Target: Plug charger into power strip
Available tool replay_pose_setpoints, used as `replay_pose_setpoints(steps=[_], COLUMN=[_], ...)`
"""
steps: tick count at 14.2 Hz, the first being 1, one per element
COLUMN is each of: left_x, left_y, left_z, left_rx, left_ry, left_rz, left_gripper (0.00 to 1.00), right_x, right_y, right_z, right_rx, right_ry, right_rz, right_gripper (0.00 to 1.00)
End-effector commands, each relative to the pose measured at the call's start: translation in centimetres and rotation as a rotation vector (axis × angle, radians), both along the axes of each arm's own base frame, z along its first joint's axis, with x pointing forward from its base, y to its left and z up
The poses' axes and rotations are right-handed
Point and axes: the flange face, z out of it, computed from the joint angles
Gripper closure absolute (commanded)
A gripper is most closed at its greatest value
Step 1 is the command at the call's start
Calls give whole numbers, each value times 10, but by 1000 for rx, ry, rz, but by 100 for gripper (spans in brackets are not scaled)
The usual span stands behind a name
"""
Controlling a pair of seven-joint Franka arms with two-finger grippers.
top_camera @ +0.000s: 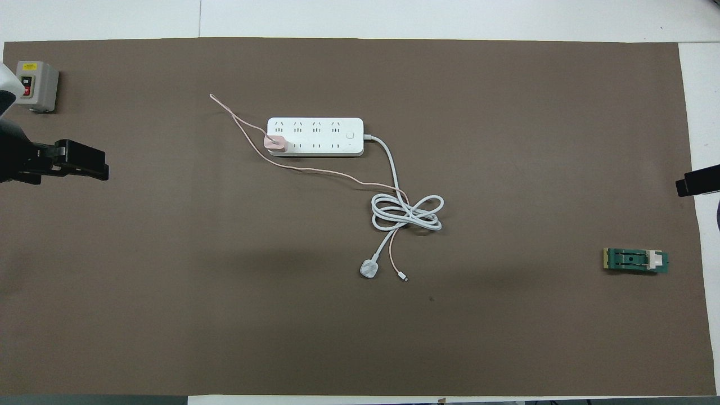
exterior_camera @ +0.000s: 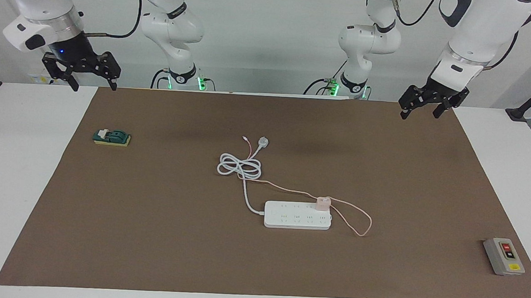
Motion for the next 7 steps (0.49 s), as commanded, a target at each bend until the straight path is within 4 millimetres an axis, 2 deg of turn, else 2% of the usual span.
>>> replay_pose_setpoints(steps=[1,7], left_x=[-10,-9], left_y=[3,6], left_z=[-1,-1], left_rx=[14,13], left_ry=[-1,-2], left_rz=[-36,-36], left_gripper=[0,0], right_x=[-7,-7], right_y=[1,1], right_z=[1,1], right_rx=[-9,-9], right_ry=[12,12], right_rz=[2,2], right_gripper=[0,0])
